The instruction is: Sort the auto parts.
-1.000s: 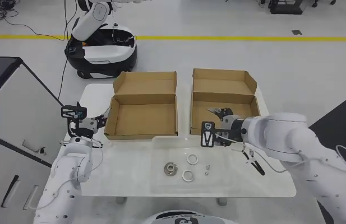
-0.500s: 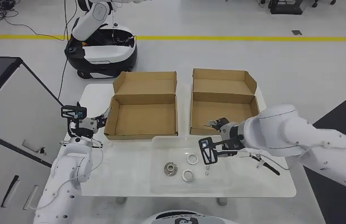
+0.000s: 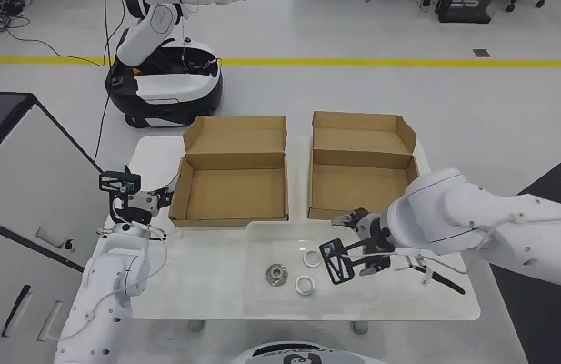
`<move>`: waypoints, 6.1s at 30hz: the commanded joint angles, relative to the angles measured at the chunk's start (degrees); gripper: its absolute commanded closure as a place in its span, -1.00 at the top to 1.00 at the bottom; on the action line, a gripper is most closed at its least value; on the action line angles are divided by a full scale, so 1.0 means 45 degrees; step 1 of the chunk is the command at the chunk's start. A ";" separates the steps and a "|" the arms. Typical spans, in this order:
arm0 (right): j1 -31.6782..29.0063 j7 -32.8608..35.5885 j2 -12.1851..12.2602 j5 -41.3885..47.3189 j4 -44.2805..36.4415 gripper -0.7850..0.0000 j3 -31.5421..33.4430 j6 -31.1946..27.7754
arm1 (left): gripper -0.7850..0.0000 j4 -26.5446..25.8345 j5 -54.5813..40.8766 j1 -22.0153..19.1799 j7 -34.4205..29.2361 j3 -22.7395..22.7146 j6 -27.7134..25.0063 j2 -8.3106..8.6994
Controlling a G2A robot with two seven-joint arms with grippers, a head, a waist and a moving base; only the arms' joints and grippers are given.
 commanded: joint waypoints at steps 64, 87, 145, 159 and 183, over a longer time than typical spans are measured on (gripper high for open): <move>-0.4395 0.0547 -0.1792 -0.0962 0.3123 -0.15 0.0621 0.2544 | 1.00 0.0000 0.0000 0.0000 0.0000 0.0000 0.0000 0.0000; -0.5382 0.0327 -0.1902 -0.1727 0.3412 -0.32 0.1132 0.2741 | 1.00 0.0000 0.0000 0.0000 0.0000 0.0000 0.0000 0.0000; -0.5533 0.0286 -0.0670 0.1304 0.0993 -1.00 0.5473 0.0286 | 1.00 0.0000 0.0000 0.0000 0.0000 0.0000 0.0000 0.0000; -0.5054 -0.1850 0.0379 0.2044 0.1789 -1.00 0.6596 -0.1850 | 1.00 0.0000 0.0000 0.0000 0.0000 0.0000 0.0000 0.0000; -0.5848 -0.6501 0.1505 0.4850 0.3050 -1.00 0.8526 -0.4046 | 1.00 0.0000 0.0000 0.0000 0.0000 0.0000 0.0000 0.0000</move>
